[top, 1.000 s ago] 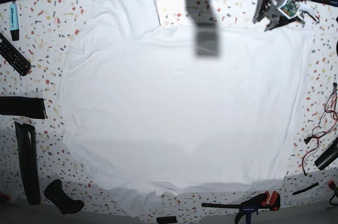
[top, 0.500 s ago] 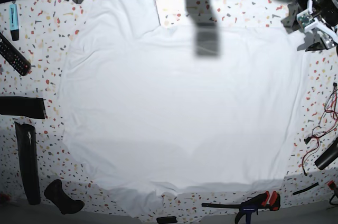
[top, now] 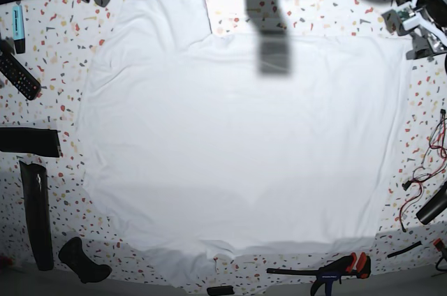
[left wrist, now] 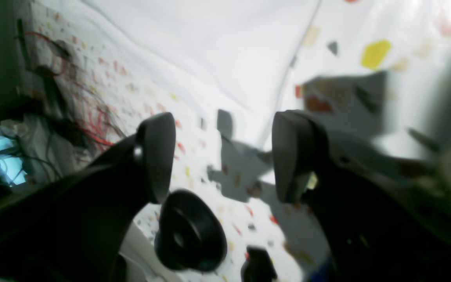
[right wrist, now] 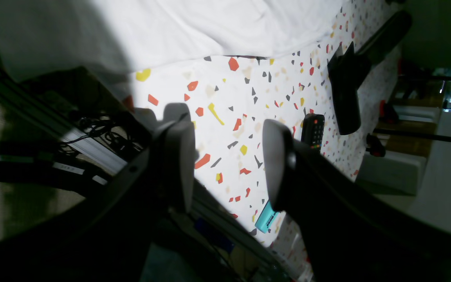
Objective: Fold the T-shirt properly
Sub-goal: 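Move both grippers down toward the shoulder corners of the white T-shirt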
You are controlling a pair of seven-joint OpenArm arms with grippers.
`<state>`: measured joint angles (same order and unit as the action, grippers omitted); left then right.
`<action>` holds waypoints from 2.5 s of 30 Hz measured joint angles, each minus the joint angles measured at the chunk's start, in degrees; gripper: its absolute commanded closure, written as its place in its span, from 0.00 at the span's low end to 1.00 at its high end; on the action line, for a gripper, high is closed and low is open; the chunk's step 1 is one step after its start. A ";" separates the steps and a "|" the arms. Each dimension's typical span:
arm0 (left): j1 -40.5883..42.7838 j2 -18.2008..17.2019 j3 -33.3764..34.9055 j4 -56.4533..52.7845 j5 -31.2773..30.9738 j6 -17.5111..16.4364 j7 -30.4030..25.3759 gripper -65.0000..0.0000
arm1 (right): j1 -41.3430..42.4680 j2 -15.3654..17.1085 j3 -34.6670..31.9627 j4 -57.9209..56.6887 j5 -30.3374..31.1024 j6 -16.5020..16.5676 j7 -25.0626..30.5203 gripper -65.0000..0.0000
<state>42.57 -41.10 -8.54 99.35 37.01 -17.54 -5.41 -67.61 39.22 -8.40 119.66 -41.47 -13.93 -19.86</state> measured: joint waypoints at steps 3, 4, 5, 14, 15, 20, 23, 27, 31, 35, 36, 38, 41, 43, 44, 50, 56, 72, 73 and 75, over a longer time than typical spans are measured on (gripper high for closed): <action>-0.48 0.04 6.03 -0.09 4.13 5.25 0.83 0.43 | -0.02 0.00 0.00 0.00 0.00 0.00 0.00 0.57; -0.79 0.15 7.93 -0.15 4.98 6.32 2.91 0.43 | 0.00 -0.02 0.00 0.00 0.00 0.00 0.02 0.57; -1.31 0.20 9.79 -0.48 5.27 7.96 5.49 0.43 | 0.00 0.00 0.00 0.00 0.00 0.00 0.02 0.57; -9.40 -0.02 15.65 -8.28 5.44 11.85 10.54 0.44 | 0.00 -0.02 0.00 0.00 0.00 0.00 0.02 0.57; -9.55 -0.02 15.65 -8.39 5.44 11.82 10.58 0.47 | -0.02 -0.02 0.02 0.00 0.00 -0.02 0.00 0.57; -9.40 0.02 15.67 -8.39 5.40 11.58 10.58 0.90 | 0.00 -0.02 -0.81 0.00 0.02 -0.02 2.51 0.57; -9.35 0.13 15.67 -8.11 5.46 11.58 10.64 1.00 | 0.00 0.00 -2.43 0.00 -0.17 -0.04 7.45 0.57; -9.27 0.11 15.69 -6.80 5.42 11.13 11.67 1.00 | 2.19 -0.02 -6.58 -0.02 -0.15 0.87 6.80 0.57; -9.22 0.13 15.78 -5.01 5.20 10.84 11.63 1.00 | 8.09 0.22 -11.26 -0.02 0.02 13.75 1.84 0.57; -9.22 0.11 15.78 -4.46 5.42 10.93 11.61 1.00 | 11.93 0.11 -17.18 -0.02 0.66 21.73 -0.81 0.57; -9.22 0.13 15.78 -4.46 5.40 10.95 11.58 1.00 | 12.59 0.11 -18.18 -0.02 0.07 21.94 -0.61 0.57; -9.22 0.13 15.78 -4.46 5.40 10.80 11.56 1.00 | 14.08 0.11 -19.91 -0.02 -0.52 21.92 -1.11 0.52; -9.22 0.13 15.78 -4.46 5.40 10.73 11.58 1.00 | 15.74 0.13 -21.66 -0.02 -1.86 21.77 -6.16 0.43; -9.22 0.13 15.78 -4.46 5.40 10.73 11.58 1.00 | 16.31 0.11 -22.08 -0.02 -1.90 21.77 -8.90 0.42; -9.22 0.13 15.78 -4.46 5.38 10.73 11.61 1.00 | 16.31 0.15 -22.08 -0.02 -3.06 21.77 -9.14 0.42; -9.22 0.13 15.78 -4.46 5.38 10.73 11.61 1.00 | 16.33 0.13 -21.97 -0.22 -3.85 21.75 -9.14 0.42; -9.22 0.13 15.78 -4.46 5.40 10.75 11.56 1.00 | 18.80 0.11 -22.01 -4.92 -4.04 21.94 -9.07 0.42; -9.22 0.13 15.78 -4.46 5.38 10.73 11.61 1.00 | 20.76 0.11 -22.01 -5.73 -4.50 21.88 -8.94 0.90; -9.22 0.13 15.78 -4.46 5.38 10.73 11.61 1.00 | 20.79 0.11 -22.01 -5.73 -4.52 21.88 -8.94 0.94; -9.22 0.13 15.78 -4.46 5.38 10.73 11.61 1.00 | 20.76 0.11 -22.01 -5.70 -4.52 21.86 -8.94 0.96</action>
<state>33.34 -40.97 7.25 94.89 42.39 -6.81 6.20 -46.85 39.33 -30.41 113.95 -46.00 7.92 -28.80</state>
